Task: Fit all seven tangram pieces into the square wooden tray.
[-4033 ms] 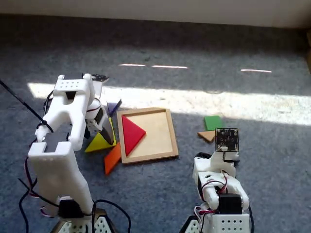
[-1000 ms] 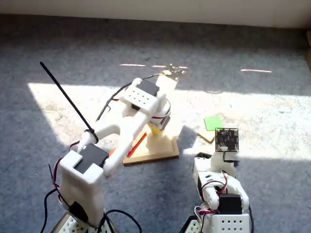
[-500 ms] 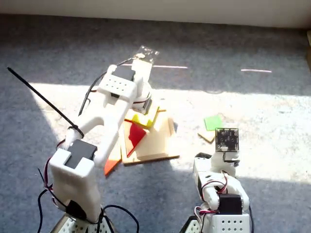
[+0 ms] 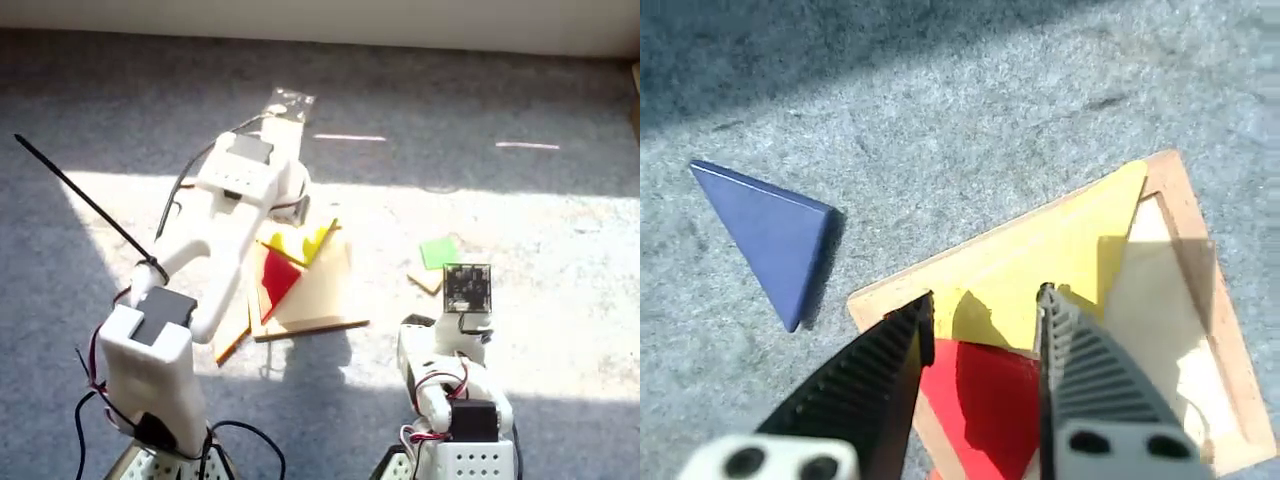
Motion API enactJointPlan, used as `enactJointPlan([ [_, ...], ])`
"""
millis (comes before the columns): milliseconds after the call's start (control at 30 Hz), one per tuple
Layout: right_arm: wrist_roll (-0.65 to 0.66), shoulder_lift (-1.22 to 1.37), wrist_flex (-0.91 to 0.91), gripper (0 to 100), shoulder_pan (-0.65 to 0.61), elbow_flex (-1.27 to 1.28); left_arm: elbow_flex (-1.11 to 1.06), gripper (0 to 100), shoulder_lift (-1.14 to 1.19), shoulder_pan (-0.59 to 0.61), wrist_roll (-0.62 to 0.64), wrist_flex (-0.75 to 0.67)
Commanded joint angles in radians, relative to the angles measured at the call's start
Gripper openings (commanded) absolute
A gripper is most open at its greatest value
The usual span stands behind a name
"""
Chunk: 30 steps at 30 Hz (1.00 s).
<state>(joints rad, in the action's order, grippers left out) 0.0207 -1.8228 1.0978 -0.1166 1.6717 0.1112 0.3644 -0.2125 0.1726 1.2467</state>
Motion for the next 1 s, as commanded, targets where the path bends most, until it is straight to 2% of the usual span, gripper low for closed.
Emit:
enactJointPlan([
  [0, 0.008, -0.004, -0.004, 0.6, 0.012, 0.153, 0.012, 17, -0.012, 0.022, 0.046, -0.072],
  [233, 0.008, -0.004, -0.004, 0.6, 0.012, 0.153, -0.139, 17, -0.012, -0.022, 0.037, -0.25],
  [533, 0.008, -0.004, -0.004, 0.6, 0.012, 0.153, -0.217, 17, -0.016, -0.111, -0.074, -0.249],
  [833, 0.008, -0.004, -0.004, 0.6, 0.012, 0.153, -0.214, 17, -0.071, -0.068, -0.068, -0.245],
  [967, 0.008, -0.004, -0.004, 0.6, 0.012, 0.153, -0.217, 17, -0.189, -0.11, -0.066, -0.144],
])
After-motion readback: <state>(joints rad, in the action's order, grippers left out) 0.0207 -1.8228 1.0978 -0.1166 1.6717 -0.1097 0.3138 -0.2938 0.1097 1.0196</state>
